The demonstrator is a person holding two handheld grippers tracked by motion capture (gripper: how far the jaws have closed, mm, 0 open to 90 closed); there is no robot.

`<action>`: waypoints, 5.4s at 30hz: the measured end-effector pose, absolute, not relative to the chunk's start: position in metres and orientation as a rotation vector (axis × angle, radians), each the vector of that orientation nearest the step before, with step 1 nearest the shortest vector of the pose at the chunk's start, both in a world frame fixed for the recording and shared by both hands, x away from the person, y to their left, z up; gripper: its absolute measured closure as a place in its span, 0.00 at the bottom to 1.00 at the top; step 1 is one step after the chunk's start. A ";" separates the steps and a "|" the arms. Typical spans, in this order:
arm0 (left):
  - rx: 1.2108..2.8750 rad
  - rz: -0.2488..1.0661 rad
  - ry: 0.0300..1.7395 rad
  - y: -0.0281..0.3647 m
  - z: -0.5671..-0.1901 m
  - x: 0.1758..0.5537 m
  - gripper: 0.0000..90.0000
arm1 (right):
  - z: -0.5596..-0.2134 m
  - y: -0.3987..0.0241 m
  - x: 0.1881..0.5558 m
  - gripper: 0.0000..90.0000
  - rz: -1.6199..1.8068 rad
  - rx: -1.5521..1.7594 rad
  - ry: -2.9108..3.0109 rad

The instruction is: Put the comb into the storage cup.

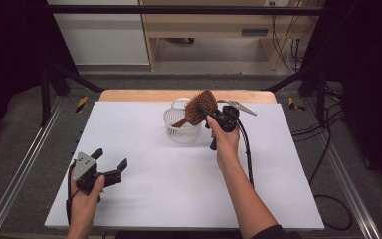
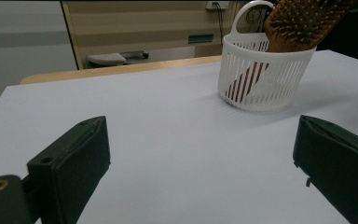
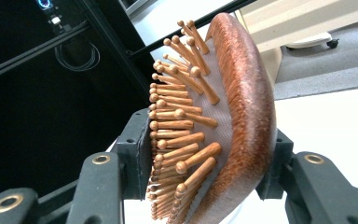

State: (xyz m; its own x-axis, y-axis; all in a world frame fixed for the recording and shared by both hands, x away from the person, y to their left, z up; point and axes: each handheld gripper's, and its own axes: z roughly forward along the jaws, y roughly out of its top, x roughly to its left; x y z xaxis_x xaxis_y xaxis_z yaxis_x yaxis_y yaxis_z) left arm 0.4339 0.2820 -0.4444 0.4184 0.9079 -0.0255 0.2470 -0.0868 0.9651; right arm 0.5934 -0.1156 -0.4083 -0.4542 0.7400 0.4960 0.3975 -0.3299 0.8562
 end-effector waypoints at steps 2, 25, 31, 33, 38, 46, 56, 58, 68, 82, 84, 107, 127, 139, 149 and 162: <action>1.591 0.767 1.045 0.282 -0.445 0.434 0.04 | -0.408 -0.116 0.594 0.53 1.854 1.461 1.637; 1.553 0.796 1.090 0.290 -0.448 0.433 0.04 | -0.408 -0.119 0.594 0.49 1.828 1.408 1.701; 1.559 0.795 1.087 0.290 -0.449 0.434 0.04 | -0.408 -0.121 0.594 0.47 1.819 1.404 1.711; 1.560 0.795 1.085 0.289 -0.449 0.434 0.04 | -0.408 -0.121 0.594 0.47 1.818 1.405 1.715; 1.557 0.796 1.088 0.290 -0.449 0.433 0.04 | -0.408 -0.120 0.594 0.46 1.813 1.396 1.723; 1.558 0.794 1.088 0.290 -0.449 0.433 0.04 | -0.408 -0.119 0.593 0.46 1.785 1.380 1.747; 1.549 0.803 1.083 0.291 -0.447 0.433 0.04 | -0.406 -0.121 0.593 0.40 1.741 1.376 1.763; 1.551 0.801 1.083 0.291 -0.447 0.433 0.04 | -0.406 -0.121 0.592 0.37 1.725 1.377 1.770; 1.540 0.800 1.076 0.292 -0.445 0.432 0.04 | -0.402 -0.118 0.593 0.36 1.691 1.370 1.785; 1.528 0.801 1.079 0.294 -0.444 0.432 0.04 | -0.402 -0.117 0.593 0.24 1.642 1.393 1.810; 1.528 0.802 1.079 0.294 -0.444 0.432 0.04 | -0.403 -0.117 0.594 0.21 1.636 1.403 1.823; 1.517 0.810 1.081 0.297 -0.443 0.432 0.04 | -0.399 -0.122 0.588 0.07 1.531 1.357 1.862; 1.512 0.814 1.083 0.298 -0.442 0.432 0.04 | -0.396 -0.133 0.581 0.08 1.522 1.322 1.865; 1.507 0.816 1.087 0.299 -0.442 0.432 0.03 | -0.393 -0.138 0.577 0.09 1.512 1.300 1.863; 1.505 0.804 1.092 0.299 -0.443 0.432 0.02 | -0.391 -0.143 0.574 0.06 1.515 1.307 1.850; 1.505 0.800 1.100 0.300 -0.444 0.433 0.02 | -0.386 -0.153 0.569 0.07 1.533 1.305 1.830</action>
State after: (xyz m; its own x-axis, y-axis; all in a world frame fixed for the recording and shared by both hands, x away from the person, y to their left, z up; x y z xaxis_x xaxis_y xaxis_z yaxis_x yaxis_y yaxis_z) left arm 0.4332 0.3000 -0.4440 0.3514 0.9340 -0.0646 0.2262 -0.0177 0.9739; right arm 0.5689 -0.1534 -0.3858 -0.4721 0.8476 0.2421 0.3870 -0.0474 0.9209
